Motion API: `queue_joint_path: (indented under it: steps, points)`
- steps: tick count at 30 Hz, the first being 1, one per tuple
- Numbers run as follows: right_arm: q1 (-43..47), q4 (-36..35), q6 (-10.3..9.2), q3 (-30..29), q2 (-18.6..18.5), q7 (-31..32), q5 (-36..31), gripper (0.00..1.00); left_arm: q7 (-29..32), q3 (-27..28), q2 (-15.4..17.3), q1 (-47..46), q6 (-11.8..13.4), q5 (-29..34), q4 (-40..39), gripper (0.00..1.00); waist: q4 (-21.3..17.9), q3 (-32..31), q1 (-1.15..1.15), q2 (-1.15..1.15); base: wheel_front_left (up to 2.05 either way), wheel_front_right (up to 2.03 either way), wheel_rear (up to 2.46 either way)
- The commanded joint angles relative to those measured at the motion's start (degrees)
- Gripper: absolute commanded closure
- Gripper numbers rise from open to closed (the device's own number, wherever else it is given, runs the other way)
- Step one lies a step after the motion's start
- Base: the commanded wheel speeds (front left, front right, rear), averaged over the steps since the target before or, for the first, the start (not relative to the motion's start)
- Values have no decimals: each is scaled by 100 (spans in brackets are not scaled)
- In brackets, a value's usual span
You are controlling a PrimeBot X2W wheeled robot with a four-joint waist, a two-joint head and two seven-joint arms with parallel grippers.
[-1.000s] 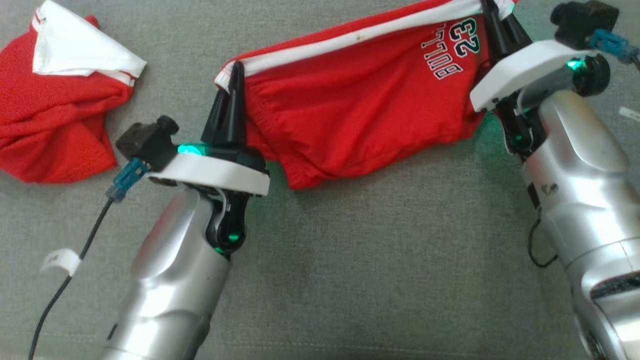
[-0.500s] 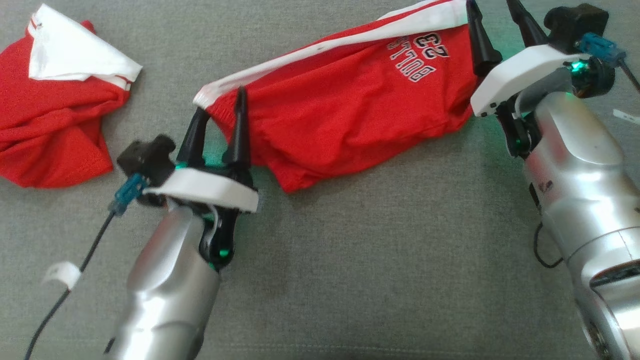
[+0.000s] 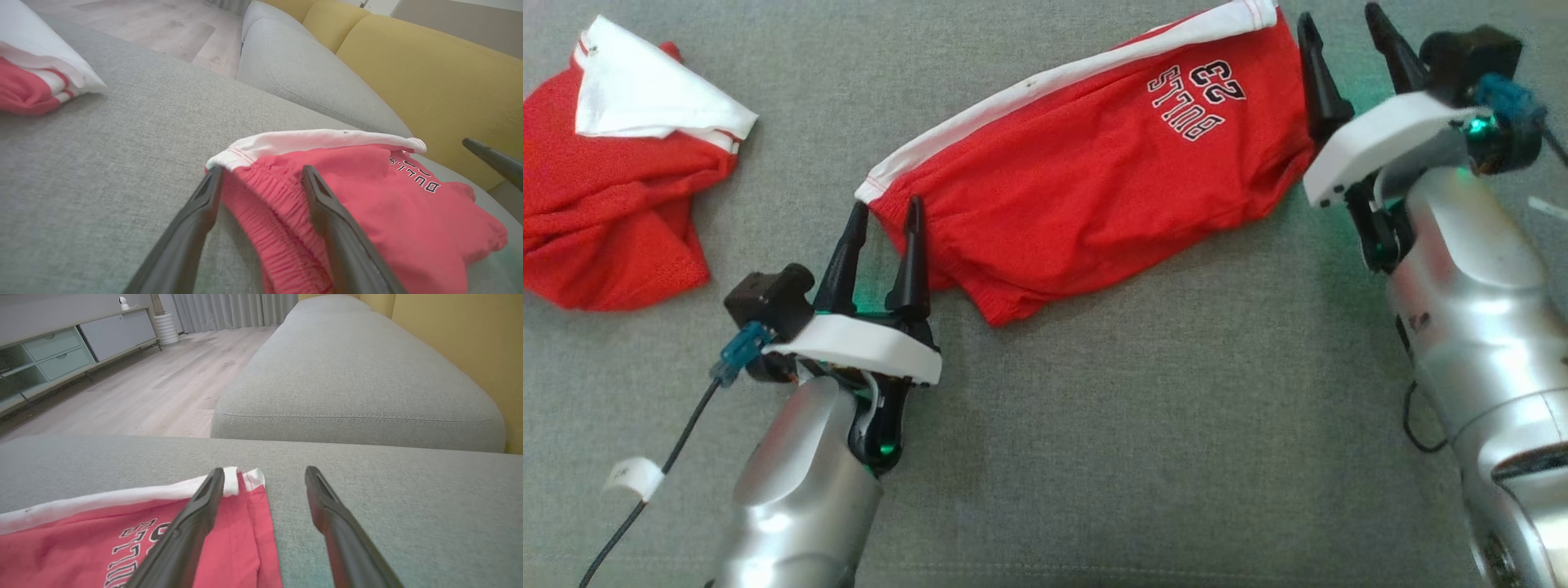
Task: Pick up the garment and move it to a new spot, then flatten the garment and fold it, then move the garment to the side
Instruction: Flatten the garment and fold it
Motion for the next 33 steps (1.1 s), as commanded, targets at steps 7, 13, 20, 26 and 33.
queue_joint_path:
  steps: [7, 13, 20, 26, 33]
  points:
    - [484, -211, -5, -326, 99, -78, -572, 0, -37, 382, 109, 130, 17, 338, -102, 0, 45, -104, 0, 0, 0, 0, 0]
    - [588, 54, -5, -677, 184, -78, -951, 0, -37, 371, 109, 265, 25, 376, -301, 0, 224, -79, 0, 0, 0, 0, 0]
    - [582, 678, -5, -1094, 268, 117, -1403, 0, -37, 423, 109, 410, 68, 426, -528, 0, 377, -81, 0, 0, 0, 0, 0]
    - [863, 912, -5, -1165, 464, 102, -1086, 100, -37, 619, 109, 589, 127, 636, -769, 0, 351, -229, 0, 0, 0, 0, 0]
    - [1328, 440, -5, -1440, 498, -70, -389, 100, -37, 1013, 109, 973, 231, 1063, -1026, 0, 65, -610, 0, 0, 0, 0, 0]
